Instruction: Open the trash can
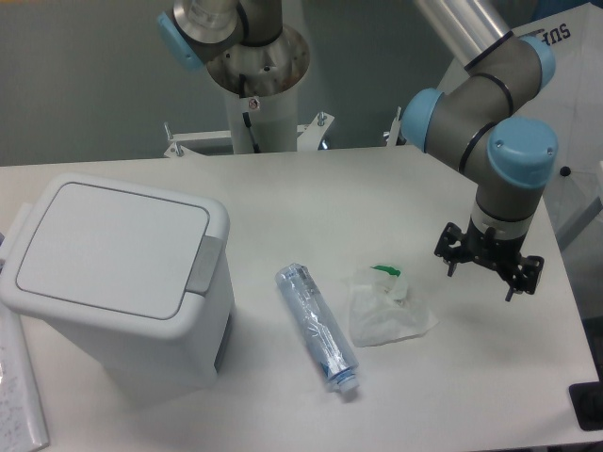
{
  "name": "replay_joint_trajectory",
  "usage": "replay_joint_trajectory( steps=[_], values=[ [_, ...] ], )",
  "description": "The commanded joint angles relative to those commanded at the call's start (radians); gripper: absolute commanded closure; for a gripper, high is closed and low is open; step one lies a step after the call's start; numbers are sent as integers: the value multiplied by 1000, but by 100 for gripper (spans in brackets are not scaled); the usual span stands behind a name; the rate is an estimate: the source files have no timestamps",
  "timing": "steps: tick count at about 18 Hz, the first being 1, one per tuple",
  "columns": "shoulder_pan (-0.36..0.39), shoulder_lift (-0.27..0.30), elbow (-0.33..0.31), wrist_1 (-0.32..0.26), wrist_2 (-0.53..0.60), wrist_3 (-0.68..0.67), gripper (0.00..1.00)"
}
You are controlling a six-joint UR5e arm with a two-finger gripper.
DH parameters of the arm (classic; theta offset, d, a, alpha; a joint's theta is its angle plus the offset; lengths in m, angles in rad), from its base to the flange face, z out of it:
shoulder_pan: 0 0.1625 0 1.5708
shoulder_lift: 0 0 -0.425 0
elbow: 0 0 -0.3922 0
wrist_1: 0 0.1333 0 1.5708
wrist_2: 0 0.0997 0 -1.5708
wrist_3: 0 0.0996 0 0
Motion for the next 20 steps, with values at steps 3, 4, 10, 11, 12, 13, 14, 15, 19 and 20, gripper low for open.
replay_joint_trajectory(
  steps=[3,4,10,11,12,13,14,15,19,20],
  values=[
    [2,3,8,-2,2,-6,0],
    [3,6,9,-3,-5,-12,0],
    [0,52,8,-9,-113,-169,0],
    [-2,66,6,-9,-144,-220,0],
    [-5,69,8,-9,-156,-247,0],
    [-11,80,8,-11,-156,-256,0],
    [-26,87,8,-12,-158,-265,0],
    [-38,89,8,-14,-169,-294,0],
    [-55,120,31,-12,-303,-562,0],
    [-55,120,37,-8,-342,-646,0]
  ],
)
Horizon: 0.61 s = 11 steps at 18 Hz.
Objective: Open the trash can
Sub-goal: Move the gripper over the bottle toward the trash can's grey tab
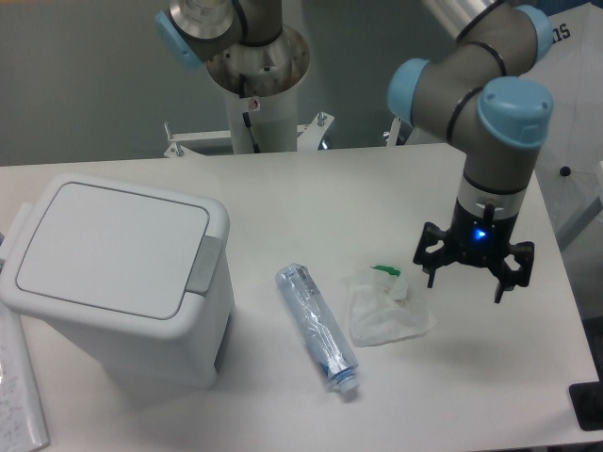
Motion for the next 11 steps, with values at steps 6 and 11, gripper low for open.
replay_joint_trajectory(
  steps=[6,11],
  values=[
    [-11,11,22,3,-209,-209,0],
    [-32,58,22,3,-289,-275,0]
  ],
)
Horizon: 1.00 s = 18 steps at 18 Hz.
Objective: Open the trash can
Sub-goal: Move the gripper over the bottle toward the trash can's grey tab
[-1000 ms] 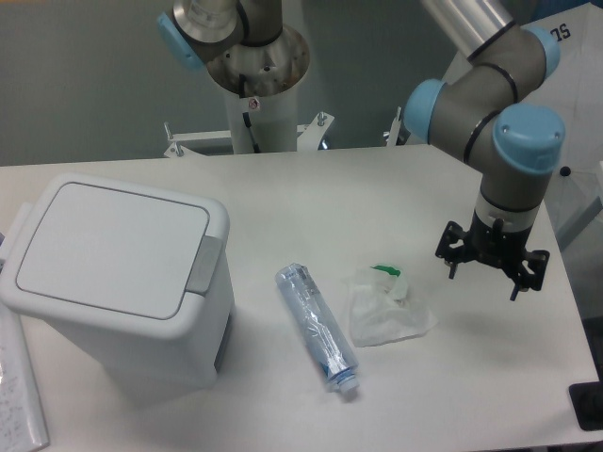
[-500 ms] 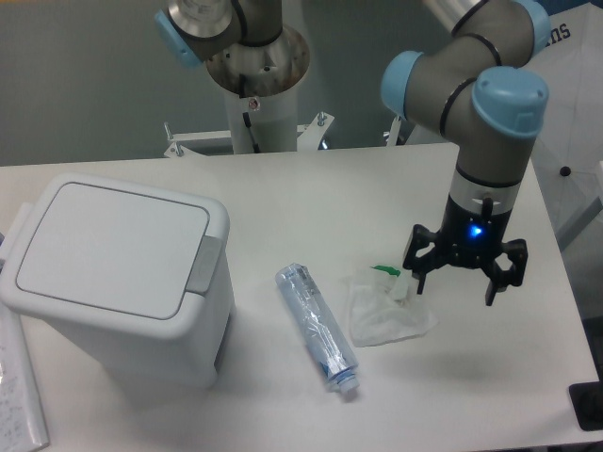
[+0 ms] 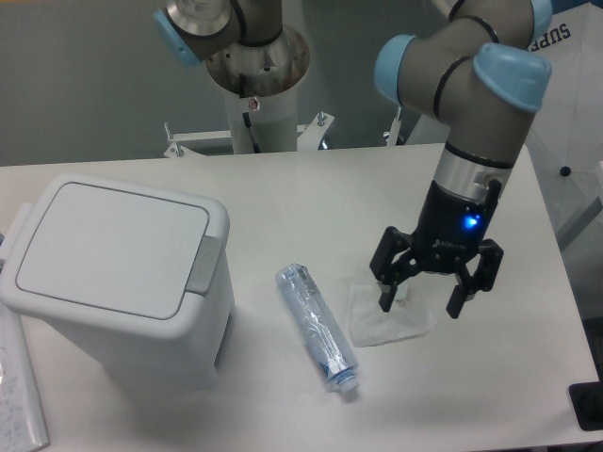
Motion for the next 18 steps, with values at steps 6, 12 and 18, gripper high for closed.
replay_joint_trajectory(
  steps=[6,12,18],
  values=[
    [-57,40,-15,0,2,-45,0],
    [-124,83,-86,2,0,-39,0],
    [-152,112,-135,24,-72,-29,0]
  ],
)
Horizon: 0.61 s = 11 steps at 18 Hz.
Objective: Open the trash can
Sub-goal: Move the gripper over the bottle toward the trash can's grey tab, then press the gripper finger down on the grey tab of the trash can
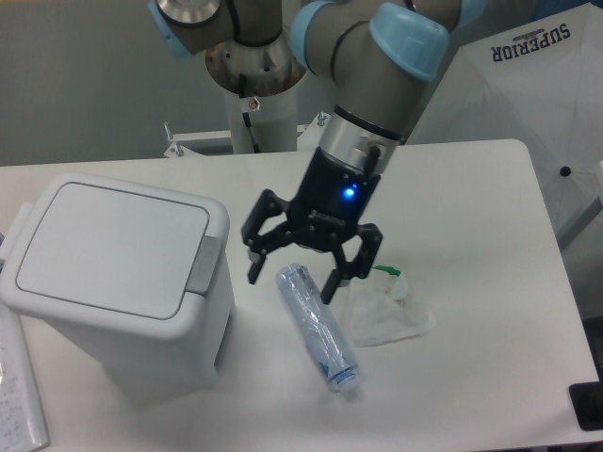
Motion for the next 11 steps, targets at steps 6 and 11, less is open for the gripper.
replay_joint_trajectory(
  steps=[6,11],
  values=[
    [-2,11,-78,65,-2,3,0],
    [-22,12,-98,65,-2,0,0]
  ],
)
